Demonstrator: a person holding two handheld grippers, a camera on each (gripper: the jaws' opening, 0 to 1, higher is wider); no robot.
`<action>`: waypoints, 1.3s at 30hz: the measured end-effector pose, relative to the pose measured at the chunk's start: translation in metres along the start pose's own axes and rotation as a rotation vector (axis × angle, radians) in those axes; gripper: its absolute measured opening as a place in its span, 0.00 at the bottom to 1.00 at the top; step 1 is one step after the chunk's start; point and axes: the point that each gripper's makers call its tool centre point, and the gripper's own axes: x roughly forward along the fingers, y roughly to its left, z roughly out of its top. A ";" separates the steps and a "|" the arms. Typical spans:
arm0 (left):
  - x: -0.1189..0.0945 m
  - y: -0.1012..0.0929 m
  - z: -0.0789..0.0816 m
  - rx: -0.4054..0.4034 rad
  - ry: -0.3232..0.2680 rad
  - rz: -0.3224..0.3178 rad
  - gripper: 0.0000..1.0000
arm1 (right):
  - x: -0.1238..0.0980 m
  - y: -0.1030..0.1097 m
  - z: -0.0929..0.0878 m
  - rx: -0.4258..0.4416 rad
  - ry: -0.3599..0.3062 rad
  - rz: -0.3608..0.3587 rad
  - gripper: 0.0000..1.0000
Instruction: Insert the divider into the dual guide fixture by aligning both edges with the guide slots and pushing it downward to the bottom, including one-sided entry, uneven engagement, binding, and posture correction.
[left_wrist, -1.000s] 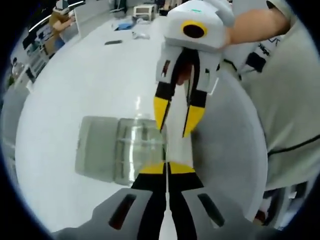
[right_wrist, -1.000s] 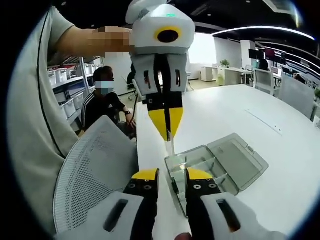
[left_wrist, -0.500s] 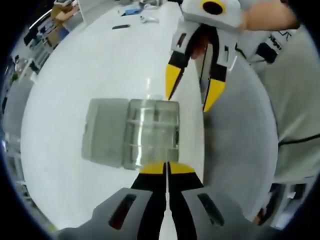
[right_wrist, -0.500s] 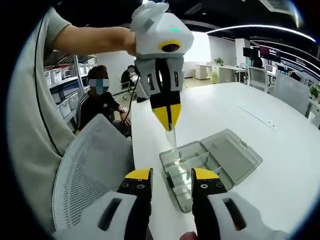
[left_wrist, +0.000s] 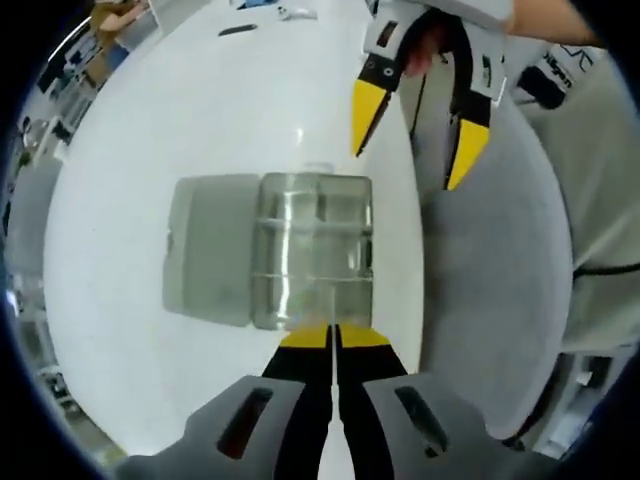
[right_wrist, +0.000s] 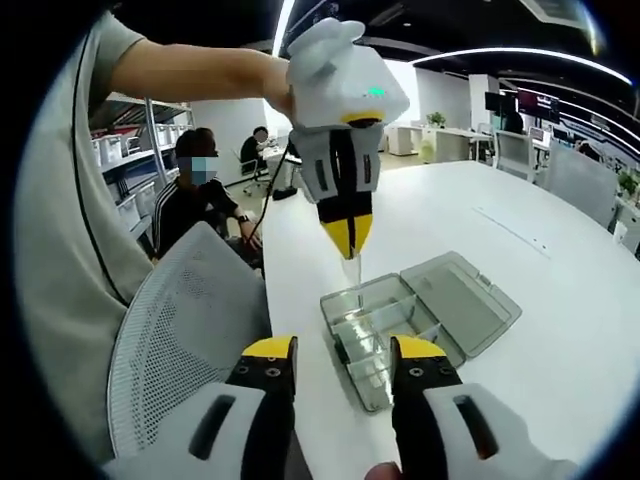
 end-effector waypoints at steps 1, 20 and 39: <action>0.001 0.000 0.000 0.001 0.003 -0.002 0.00 | 0.000 0.000 0.000 0.000 0.001 0.000 0.34; 0.018 0.012 0.004 0.026 0.054 0.009 0.00 | -0.006 0.001 -0.005 -0.004 0.012 -0.012 0.41; 0.026 0.016 0.000 0.027 0.081 0.016 0.00 | -0.007 0.002 -0.006 0.011 0.010 -0.009 0.43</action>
